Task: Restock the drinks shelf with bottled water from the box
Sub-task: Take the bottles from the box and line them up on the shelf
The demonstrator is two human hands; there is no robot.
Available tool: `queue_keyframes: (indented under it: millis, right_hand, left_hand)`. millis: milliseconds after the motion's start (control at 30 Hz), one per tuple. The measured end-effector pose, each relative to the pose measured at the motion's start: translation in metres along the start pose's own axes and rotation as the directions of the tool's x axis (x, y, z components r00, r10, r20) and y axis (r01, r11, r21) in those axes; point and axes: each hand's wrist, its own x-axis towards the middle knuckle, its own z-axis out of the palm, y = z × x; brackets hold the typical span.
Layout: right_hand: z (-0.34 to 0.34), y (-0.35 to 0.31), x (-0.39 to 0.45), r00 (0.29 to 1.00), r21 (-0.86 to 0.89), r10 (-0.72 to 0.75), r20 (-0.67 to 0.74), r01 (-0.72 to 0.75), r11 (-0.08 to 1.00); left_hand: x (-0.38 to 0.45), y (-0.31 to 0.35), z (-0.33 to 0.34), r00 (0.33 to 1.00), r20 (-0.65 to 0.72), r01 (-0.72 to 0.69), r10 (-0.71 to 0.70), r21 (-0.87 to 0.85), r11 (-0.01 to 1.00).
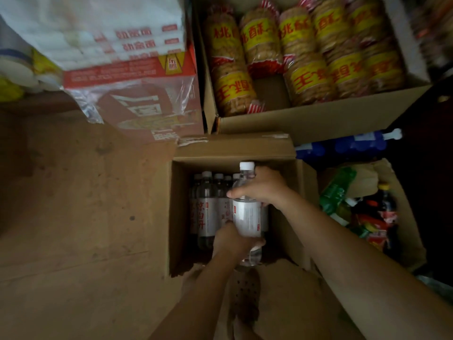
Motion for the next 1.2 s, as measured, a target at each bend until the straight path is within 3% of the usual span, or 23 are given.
queue_keyframes:
  millis: [100,167,333,467,667,800,967,1200]
  right_hand:
    - [-0.027,-0.019,-0.039,1.0,0.022,-0.022,0.009,0.022,1.0]
    - [-0.054,-0.037,-0.072,0.998,0.082,-0.05,0.045,0.046,0.996]
    - [-0.138,-0.076,-0.157,0.976,0.409,-0.208,0.061,0.165,0.897]
    - [-0.218,-0.092,-0.232,0.969,0.531,-0.247,-0.025,0.222,0.818]
    - [-0.313,-0.099,-0.398,0.905,0.419,-0.292,-0.309,0.405,0.813]
    - [-0.349,-0.085,-0.513,0.769,0.343,-0.238,-0.593,0.509,0.79]
    - [-0.376,-0.052,-0.649,0.521,0.252,-0.099,-0.847,0.56,0.789]
    - [-0.375,0.033,-0.828,0.137,0.19,0.133,-0.982,0.606,0.772]
  left_hand:
    - [-0.031,0.017,-0.013,0.996,0.049,-0.074,0.074,-0.009,0.997]
    - [-0.054,0.037,-0.025,0.989,0.098,-0.097,0.11,-0.124,0.987]
    - [-0.124,0.119,-0.065,0.919,0.265,-0.228,0.292,-0.247,0.942]
    - [-0.197,0.197,-0.086,0.796,0.43,-0.374,0.426,-0.203,0.905]
    - [-0.313,0.307,-0.066,0.533,0.664,-0.598,0.525,-0.144,0.788]
    - [-0.39,0.354,-0.024,0.407,0.723,-0.697,0.559,-0.149,0.701]
    - [-0.495,0.392,0.033,0.314,0.682,-0.783,0.66,-0.207,0.586]
    - [-0.645,0.412,0.147,0.053,0.765,-0.937,0.642,-0.185,0.297]
